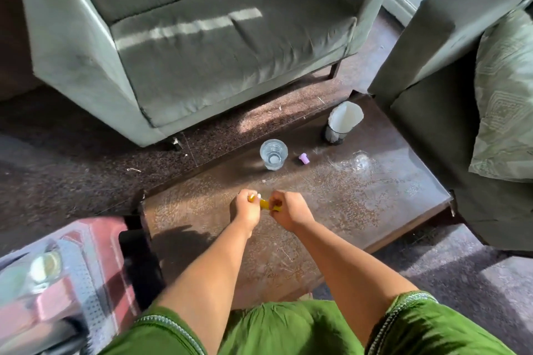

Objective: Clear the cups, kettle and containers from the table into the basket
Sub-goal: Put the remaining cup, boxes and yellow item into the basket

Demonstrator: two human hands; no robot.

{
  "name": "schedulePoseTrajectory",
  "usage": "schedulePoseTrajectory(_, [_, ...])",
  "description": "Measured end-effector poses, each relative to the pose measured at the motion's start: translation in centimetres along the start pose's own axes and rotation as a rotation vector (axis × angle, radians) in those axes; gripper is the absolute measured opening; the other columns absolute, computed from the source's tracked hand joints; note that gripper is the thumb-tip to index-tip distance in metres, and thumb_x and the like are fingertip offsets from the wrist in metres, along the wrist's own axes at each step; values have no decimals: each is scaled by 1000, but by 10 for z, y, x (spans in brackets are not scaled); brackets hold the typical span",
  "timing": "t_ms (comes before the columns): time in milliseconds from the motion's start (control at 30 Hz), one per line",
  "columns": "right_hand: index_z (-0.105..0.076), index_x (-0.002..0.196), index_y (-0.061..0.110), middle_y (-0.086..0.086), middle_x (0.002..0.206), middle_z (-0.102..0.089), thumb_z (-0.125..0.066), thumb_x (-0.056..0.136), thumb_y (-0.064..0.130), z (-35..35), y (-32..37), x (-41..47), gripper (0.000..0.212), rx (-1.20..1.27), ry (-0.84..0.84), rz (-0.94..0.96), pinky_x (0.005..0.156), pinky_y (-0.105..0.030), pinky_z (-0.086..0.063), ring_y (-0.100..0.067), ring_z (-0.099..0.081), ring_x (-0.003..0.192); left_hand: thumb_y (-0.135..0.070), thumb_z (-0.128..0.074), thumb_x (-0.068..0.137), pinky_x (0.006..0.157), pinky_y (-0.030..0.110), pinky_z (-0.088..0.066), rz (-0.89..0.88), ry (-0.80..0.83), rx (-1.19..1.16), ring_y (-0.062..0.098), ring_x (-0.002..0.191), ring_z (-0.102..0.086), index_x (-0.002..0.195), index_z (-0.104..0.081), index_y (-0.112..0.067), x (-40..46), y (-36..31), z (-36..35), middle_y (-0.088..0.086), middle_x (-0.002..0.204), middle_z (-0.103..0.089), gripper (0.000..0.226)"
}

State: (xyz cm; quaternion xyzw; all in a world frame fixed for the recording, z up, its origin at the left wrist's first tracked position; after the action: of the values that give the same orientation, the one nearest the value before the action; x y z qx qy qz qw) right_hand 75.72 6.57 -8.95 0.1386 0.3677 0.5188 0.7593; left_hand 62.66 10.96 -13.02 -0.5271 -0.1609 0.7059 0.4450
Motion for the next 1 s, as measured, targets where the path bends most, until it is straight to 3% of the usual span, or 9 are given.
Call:
schedulePoseTrajectory(67, [-59, 83, 16, -4, 80, -67, -71, 74, 12, -7, 26, -4, 15, 73, -16, 9, 65, -29, -41, -28, -61, 75, -9, -58, 92, 62, 26, -45, 6, -26, -68, 14, 68, -53, 84, -59, -17, -5, 0, 33, 3, 80, -58, 10])
schedulePoseTrajectory(200, [-67, 100, 15, 0, 83, -67, -73, 82, 30, -39, 70, -12, 24, 322, 23, -155, 70, -25, -47, -13, -58, 74, -1, -54, 93, 59, 18, -50, 26, -109, -337, 12, 70, -55, 82, -56, -16, -12, 12, 115, 4, 81, -58, 19])
schedulePoseTrajectory(267, [-71, 82, 20, 1, 71, -67, -68, 84, 29, -68, 94, -17, 10, 378, 95, -249, 60, -24, -49, -13, -57, 61, -1, -56, 93, 59, 13, -53, 29, -178, -387, 11, 78, -58, 83, -56, -16, -16, 25, 166, 4, 85, -58, 17])
schedulePoseTrajectory(333, [-67, 65, 18, 4, 59, -64, -66, 85, 21, -95, 128, -23, 20, 430, 132, -273, 50, -17, -42, -5, -52, 46, -1, -59, 91, 59, 11, -53, 8, -243, -421, 10, 75, -58, 85, -57, -14, -23, 37, 219, 7, 88, -59, 15])
schedulePoseTrajectory(467, [-69, 68, 12, -1, 59, -66, -68, 88, 24, -148, 211, -40, 23, 571, 199, -281, 48, -14, -46, 0, -58, 43, -9, -69, 84, 72, 33, -57, 23, -413, -312, 22, 74, -63, 101, -59, -9, -43, 74, 325, 15, 92, -66, 20])
schedulePoseTrajectory(567, [-67, 58, 14, -2, 58, -67, -70, 85, 25, -193, 270, -55, 29, 554, 248, -253, 67, -30, -56, -12, -64, 55, -25, -72, 79, 75, 40, -55, 40, -478, -103, 32, 83, -67, 91, -59, -11, -61, 100, 402, 16, 88, -70, 23])
schedulePoseTrajectory(700, [-68, 63, 13, -2, 62, -68, -74, 82, 22, -238, 335, -75, 22, 631, 239, -237, 61, -20, -56, -8, -65, 54, -29, -73, 81, 67, 28, -42, 46, -479, 30, 27, 81, -64, 86, -67, -10, -84, 126, 483, 10, 83, -70, 21])
schedulePoseTrajectory(833, [-68, 60, 13, -2, 65, -73, -74, 81, 34, -274, 378, -88, 30, 510, 256, -191, 72, -28, -56, -15, -73, 69, -21, -71, 84, 77, 26, -46, 69, -425, 19, 26, 90, -65, 93, -72, -11, -88, 154, 532, 8, 93, -72, 14])
schedulePoseTrajectory(1000, [-63, 79, 17, 4, 69, -64, -80, 72, 21, -287, 390, -95, 19, 411, 129, -188, 50, -18, -41, -12, -61, 66, -19, -67, 86, 87, 37, -56, 61, -213, 131, 22, 91, -67, 94, -72, -23, -71, 185, 537, 7, 98, -73, 11])
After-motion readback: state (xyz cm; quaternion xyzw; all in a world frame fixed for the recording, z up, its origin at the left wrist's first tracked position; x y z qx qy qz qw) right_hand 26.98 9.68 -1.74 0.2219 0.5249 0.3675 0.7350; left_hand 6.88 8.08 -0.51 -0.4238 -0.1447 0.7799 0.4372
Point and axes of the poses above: each hand's wrist, its own x-axis towards the middle knuckle, its own z-axis out of the back of the hand, y = z × x, the point moved 7 cm from there along x, towards the middle knuckle
